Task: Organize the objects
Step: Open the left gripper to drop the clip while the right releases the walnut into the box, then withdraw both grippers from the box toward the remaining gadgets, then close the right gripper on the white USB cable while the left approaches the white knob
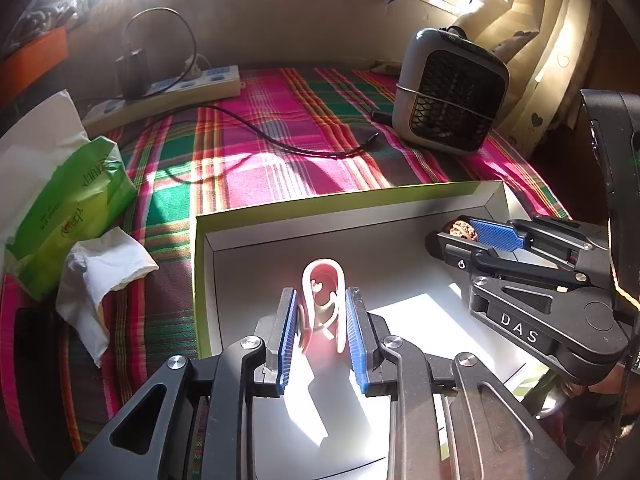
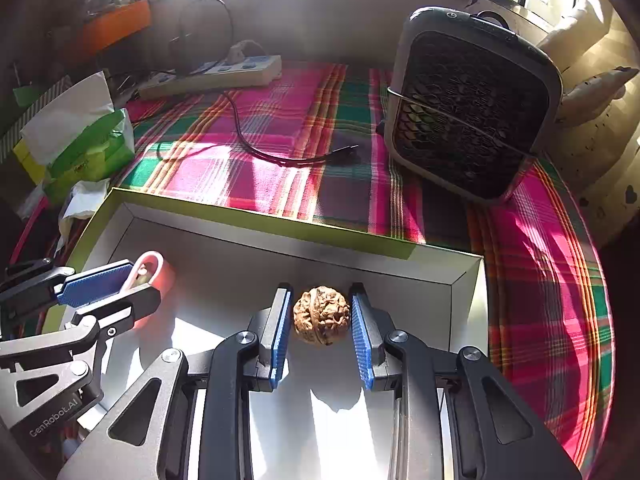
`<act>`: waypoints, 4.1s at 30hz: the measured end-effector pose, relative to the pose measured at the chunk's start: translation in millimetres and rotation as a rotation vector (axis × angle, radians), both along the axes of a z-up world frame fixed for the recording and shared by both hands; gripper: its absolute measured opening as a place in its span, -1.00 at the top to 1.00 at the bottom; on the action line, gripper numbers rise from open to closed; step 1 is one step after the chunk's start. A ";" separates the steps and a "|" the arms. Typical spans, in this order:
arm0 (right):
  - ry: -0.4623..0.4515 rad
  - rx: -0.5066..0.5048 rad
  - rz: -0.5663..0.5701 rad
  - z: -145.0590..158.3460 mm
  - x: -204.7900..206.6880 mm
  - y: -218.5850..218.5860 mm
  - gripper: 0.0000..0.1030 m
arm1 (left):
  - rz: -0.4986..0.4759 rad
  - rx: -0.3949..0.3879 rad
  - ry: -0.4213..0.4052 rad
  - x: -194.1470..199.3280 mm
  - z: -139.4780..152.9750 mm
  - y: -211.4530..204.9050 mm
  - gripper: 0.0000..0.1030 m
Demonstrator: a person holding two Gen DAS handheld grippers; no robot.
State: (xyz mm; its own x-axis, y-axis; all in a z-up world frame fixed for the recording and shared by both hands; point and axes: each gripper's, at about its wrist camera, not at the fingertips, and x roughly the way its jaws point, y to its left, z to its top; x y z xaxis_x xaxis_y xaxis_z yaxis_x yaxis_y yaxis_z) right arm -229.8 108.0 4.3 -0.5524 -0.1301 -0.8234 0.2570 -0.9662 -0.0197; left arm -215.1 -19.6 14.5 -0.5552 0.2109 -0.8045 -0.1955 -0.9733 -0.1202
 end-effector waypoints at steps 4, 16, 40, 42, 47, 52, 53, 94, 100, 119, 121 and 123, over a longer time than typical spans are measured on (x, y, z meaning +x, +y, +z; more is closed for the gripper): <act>0.003 -0.005 -0.006 0.2 0.9 0.9 0.38 | 0.001 0.006 -0.001 0.7 0.2 0.3 0.52; 0.041 -0.025 -0.024 13.4 16.8 6.8 0.09 | 0.013 0.016 0.022 16.2 11.7 -3.3 0.39; 0.138 -0.044 -0.044 44.5 84.7 18.8 0.09 | 0.041 0.038 0.095 79.4 39.1 -16.6 0.39; 0.140 -0.047 -0.048 44.9 91.5 21.1 0.09 | 0.046 0.040 0.098 85.3 39.8 -19.2 0.39; 0.151 -0.053 -0.059 45.5 107.3 26.8 0.09 | 0.067 0.054 0.104 101.3 38.3 -28.3 0.39; 0.177 -0.059 -0.071 48.0 124.8 35.5 0.09 | 0.059 0.084 0.104 118.5 35.5 -35.1 0.39; 0.184 -0.058 -0.075 48.2 128.3 37.5 0.09 | 0.056 0.091 0.103 121.8 34.2 -35.8 0.39; 0.121 -0.049 -0.190 -2.4 183.3 94.0 0.07 | 0.006 0.165 0.053 164.2 3.8 -36.9 0.35; 0.107 -0.042 -0.189 -6.6 178.5 93.0 0.07 | -0.001 0.160 0.043 162.6 0.6 -33.5 0.35; 0.078 -0.029 -0.185 -7.8 169.8 94.3 0.07 | 0.001 0.128 0.024 153.8 -7.5 -27.0 0.34; 0.078 -0.031 -0.186 -7.9 169.4 94.2 0.08 | 0.003 0.131 0.026 152.8 -7.7 -27.3 0.34; 0.080 -0.032 -0.183 -7.5 168.6 93.9 0.16 | 0.006 0.132 0.027 152.4 -7.9 -27.3 0.34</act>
State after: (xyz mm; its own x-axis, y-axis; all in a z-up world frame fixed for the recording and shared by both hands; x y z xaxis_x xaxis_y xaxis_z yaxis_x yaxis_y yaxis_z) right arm -61.3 201.9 -3.2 -0.6326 -0.0470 -0.7730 0.0759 -0.9971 -0.0015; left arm -62.7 -46.9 6.7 -0.5779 0.3106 -0.7547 -0.1944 -0.9505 -0.2424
